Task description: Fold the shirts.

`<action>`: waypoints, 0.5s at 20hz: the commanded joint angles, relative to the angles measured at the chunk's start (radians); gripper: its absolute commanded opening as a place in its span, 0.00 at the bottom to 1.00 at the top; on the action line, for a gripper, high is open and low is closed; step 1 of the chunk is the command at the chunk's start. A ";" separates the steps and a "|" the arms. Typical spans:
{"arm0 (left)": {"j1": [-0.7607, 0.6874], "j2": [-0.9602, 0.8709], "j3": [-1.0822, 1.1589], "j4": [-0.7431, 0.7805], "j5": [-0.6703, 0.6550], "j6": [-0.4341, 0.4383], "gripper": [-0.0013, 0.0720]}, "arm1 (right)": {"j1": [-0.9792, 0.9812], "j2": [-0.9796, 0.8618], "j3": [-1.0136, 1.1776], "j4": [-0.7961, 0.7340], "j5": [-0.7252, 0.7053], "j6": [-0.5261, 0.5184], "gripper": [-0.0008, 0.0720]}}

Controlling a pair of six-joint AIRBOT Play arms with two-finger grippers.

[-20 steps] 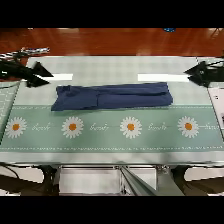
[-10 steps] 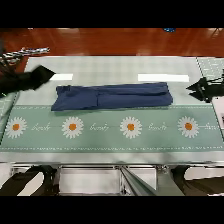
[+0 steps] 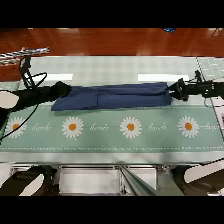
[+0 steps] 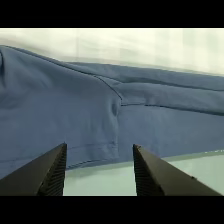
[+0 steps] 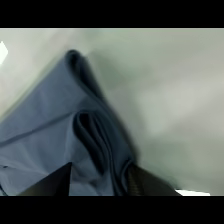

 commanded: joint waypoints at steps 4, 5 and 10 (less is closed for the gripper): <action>-0.006 -0.001 -0.006 -0.010 0.005 0.000 0.71 | 0.113 -0.029 0.053 0.034 0.014 -0.047 0.05; -0.006 -0.001 -0.005 -0.010 0.005 -0.001 0.71 | 0.111 -0.014 0.061 0.029 0.048 -0.053 0.05; -0.026 -0.001 -0.005 -0.104 -0.021 0.002 0.04 | 0.054 0.257 0.051 -0.151 0.150 -0.045 0.04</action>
